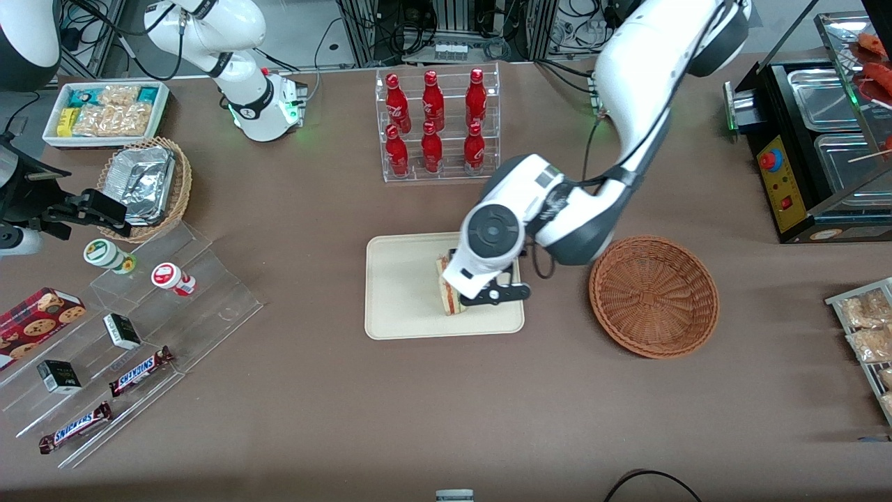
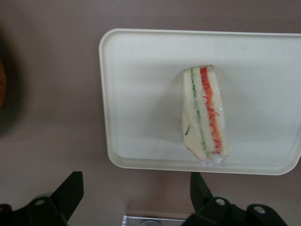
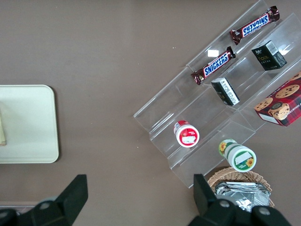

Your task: Place sandwich from basket to tray

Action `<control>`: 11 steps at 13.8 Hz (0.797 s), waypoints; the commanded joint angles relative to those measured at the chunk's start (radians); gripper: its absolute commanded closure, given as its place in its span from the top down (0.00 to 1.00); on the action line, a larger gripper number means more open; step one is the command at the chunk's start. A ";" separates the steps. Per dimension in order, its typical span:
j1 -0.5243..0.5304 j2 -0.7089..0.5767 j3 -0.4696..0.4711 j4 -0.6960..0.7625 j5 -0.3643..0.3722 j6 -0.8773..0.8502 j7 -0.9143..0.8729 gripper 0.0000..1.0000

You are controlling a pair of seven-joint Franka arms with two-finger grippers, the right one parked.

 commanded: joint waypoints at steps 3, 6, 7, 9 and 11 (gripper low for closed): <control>0.121 -0.161 0.007 -0.172 0.003 -0.066 0.183 1.00; 0.239 -0.262 0.004 -0.299 0.001 -0.058 0.335 1.00; 0.279 -0.293 0.003 -0.336 -0.002 -0.058 0.384 1.00; 0.342 -0.359 0.003 -0.390 -0.014 -0.059 0.459 1.00; 0.377 -0.394 0.001 -0.407 -0.014 -0.068 0.496 1.00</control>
